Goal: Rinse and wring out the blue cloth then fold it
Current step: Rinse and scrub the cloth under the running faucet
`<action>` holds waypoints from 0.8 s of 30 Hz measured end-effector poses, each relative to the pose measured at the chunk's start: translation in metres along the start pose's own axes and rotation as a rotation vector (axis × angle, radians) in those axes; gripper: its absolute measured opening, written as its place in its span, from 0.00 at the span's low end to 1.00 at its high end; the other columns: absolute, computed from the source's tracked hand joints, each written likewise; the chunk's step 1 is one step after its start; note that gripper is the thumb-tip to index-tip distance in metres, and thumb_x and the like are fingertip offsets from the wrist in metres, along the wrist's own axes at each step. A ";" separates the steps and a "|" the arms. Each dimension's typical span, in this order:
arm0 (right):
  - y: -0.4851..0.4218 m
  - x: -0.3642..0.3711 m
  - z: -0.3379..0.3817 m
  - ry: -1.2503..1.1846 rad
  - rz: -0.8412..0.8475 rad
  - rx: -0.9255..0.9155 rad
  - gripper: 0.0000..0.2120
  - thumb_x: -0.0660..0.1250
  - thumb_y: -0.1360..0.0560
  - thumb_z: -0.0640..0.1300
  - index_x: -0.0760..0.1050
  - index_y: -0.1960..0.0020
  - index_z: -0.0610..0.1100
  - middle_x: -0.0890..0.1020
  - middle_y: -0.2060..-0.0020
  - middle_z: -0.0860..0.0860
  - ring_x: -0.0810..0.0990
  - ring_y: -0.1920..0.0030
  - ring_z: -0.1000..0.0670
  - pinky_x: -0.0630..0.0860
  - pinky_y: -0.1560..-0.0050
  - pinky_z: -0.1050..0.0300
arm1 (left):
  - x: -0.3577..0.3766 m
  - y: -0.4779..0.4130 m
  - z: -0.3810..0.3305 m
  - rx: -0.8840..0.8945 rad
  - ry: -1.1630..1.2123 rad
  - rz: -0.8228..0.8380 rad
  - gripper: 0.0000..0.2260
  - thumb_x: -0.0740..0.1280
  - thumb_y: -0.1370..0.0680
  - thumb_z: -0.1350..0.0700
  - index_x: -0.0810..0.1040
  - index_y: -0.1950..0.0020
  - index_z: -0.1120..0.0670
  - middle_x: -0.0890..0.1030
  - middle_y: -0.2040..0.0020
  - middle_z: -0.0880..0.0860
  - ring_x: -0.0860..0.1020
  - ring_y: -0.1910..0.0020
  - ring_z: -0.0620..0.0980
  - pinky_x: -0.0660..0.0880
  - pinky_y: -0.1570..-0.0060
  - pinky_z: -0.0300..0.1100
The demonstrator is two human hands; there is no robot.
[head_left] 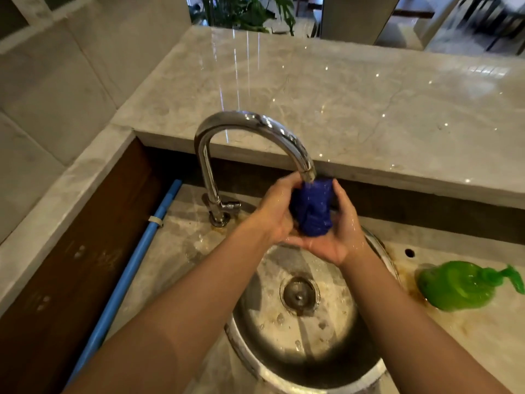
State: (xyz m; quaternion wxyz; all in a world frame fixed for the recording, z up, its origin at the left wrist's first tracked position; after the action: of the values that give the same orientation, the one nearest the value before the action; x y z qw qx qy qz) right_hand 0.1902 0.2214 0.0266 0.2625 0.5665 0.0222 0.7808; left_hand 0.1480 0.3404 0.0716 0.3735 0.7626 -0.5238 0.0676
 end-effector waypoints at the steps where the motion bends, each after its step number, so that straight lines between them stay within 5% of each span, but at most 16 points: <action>1: -0.002 0.002 -0.001 0.000 -0.014 -0.013 0.31 0.67 0.25 0.63 0.74 0.29 0.45 0.73 0.30 0.37 0.71 0.30 0.32 0.65 0.32 0.27 | 0.000 0.001 -0.001 0.067 -0.162 -0.065 0.05 0.71 0.26 0.51 0.83 0.52 0.49 0.85 0.50 0.54 0.81 0.46 0.55 0.78 0.43 0.55; 4: -0.007 0.009 0.004 0.097 -0.182 -0.107 0.24 0.71 0.26 0.59 0.81 0.38 0.44 0.80 0.37 0.38 0.80 0.38 0.36 0.78 0.43 0.36 | -0.005 0.007 0.000 0.262 -0.493 -0.203 0.06 0.73 0.27 0.55 0.80 0.62 0.47 0.82 0.50 0.54 0.80 0.49 0.54 0.80 0.47 0.52; 6: -0.007 0.018 0.007 0.201 -0.340 -0.151 0.19 0.73 0.29 0.58 0.85 0.46 0.45 0.85 0.44 0.40 0.84 0.45 0.39 0.81 0.46 0.40 | -0.010 0.009 -0.001 0.227 -0.428 -0.278 0.10 0.73 0.28 0.56 0.76 0.49 0.47 0.75 0.41 0.56 0.77 0.45 0.55 0.80 0.48 0.49; 8: -0.009 0.024 0.009 0.247 -0.429 -0.181 0.23 0.77 0.34 0.57 0.84 0.45 0.45 0.86 0.47 0.40 0.86 0.48 0.40 0.81 0.45 0.40 | -0.015 0.007 0.002 -0.060 -0.107 -0.126 0.20 0.69 0.25 0.51 0.71 0.35 0.49 0.74 0.34 0.60 0.77 0.40 0.60 0.77 0.42 0.59; 11: -0.011 0.034 0.008 0.500 -0.539 -0.335 0.23 0.75 0.33 0.51 0.78 0.40 0.46 0.84 0.46 0.44 0.85 0.49 0.46 0.81 0.48 0.44 | -0.016 0.010 0.004 -0.420 0.138 0.085 0.26 0.58 0.22 0.36 0.70 0.32 0.53 0.73 0.32 0.64 0.75 0.40 0.66 0.72 0.39 0.65; 13: -0.012 0.041 0.011 0.971 -0.561 -0.501 0.11 0.69 0.26 0.43 0.77 0.43 0.51 0.82 0.49 0.50 0.83 0.51 0.53 0.81 0.49 0.52 | -0.013 0.009 0.000 -0.506 0.092 0.017 0.27 0.56 0.21 0.34 0.71 0.36 0.55 0.76 0.37 0.65 0.77 0.45 0.66 0.79 0.51 0.59; 15: -0.012 0.044 0.010 1.180 -0.449 -0.556 0.10 0.67 0.24 0.40 0.78 0.48 0.54 0.84 0.54 0.53 0.83 0.54 0.58 0.79 0.55 0.64 | -0.008 0.006 -0.003 -0.518 -0.064 -0.061 0.28 0.54 0.21 0.34 0.73 0.37 0.56 0.81 0.48 0.63 0.80 0.56 0.59 0.78 0.71 0.43; 17: -0.012 0.046 0.007 1.130 -0.394 -0.591 0.07 0.68 0.24 0.42 0.81 0.50 0.53 0.86 0.56 0.54 0.84 0.54 0.58 0.78 0.58 0.69 | 0.002 0.007 -0.004 -0.477 -0.181 -0.150 0.29 0.53 0.22 0.33 0.75 0.43 0.57 0.80 0.61 0.59 0.76 0.71 0.51 0.66 0.81 0.34; 19: -0.015 0.048 0.000 1.004 -0.476 -0.647 0.03 0.70 0.24 0.46 0.83 0.53 0.52 0.87 0.57 0.52 0.85 0.55 0.55 0.80 0.55 0.64 | 0.010 0.006 0.002 -0.355 -0.182 -0.271 0.29 0.54 0.22 0.32 0.77 0.46 0.56 0.80 0.63 0.55 0.74 0.76 0.47 0.65 0.81 0.34; 21: -0.019 0.051 -0.005 0.858 -0.666 -0.696 0.06 0.70 0.24 0.48 0.83 0.59 0.52 0.87 0.61 0.50 0.86 0.57 0.51 0.82 0.52 0.52 | 0.018 0.005 0.009 -0.133 -0.209 -0.355 0.25 0.50 0.20 0.35 0.78 0.48 0.50 0.81 0.58 0.53 0.80 0.66 0.49 0.75 0.69 0.41; 24: -0.023 0.053 -0.006 0.652 -0.859 -0.695 0.10 0.68 0.22 0.50 0.81 0.61 0.49 0.85 0.66 0.47 0.85 0.65 0.53 0.80 0.58 0.54 | 0.014 0.005 0.021 0.162 -0.559 -0.438 0.27 0.41 0.20 0.34 0.77 0.48 0.43 0.78 0.53 0.50 0.76 0.57 0.46 0.72 0.54 0.46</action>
State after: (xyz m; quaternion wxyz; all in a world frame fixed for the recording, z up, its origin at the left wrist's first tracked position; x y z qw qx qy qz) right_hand 0.1820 0.2654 0.0633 0.7000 0.1227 0.0712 0.6999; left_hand 0.1439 0.3158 0.0661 0.1597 0.8728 -0.4229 -0.1840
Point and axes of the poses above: each hand's wrist, its own y-axis away from the middle knuckle, its own x-axis out of the palm, z = x × y, the point moved 1 cm from there along -y, towards the middle knuckle
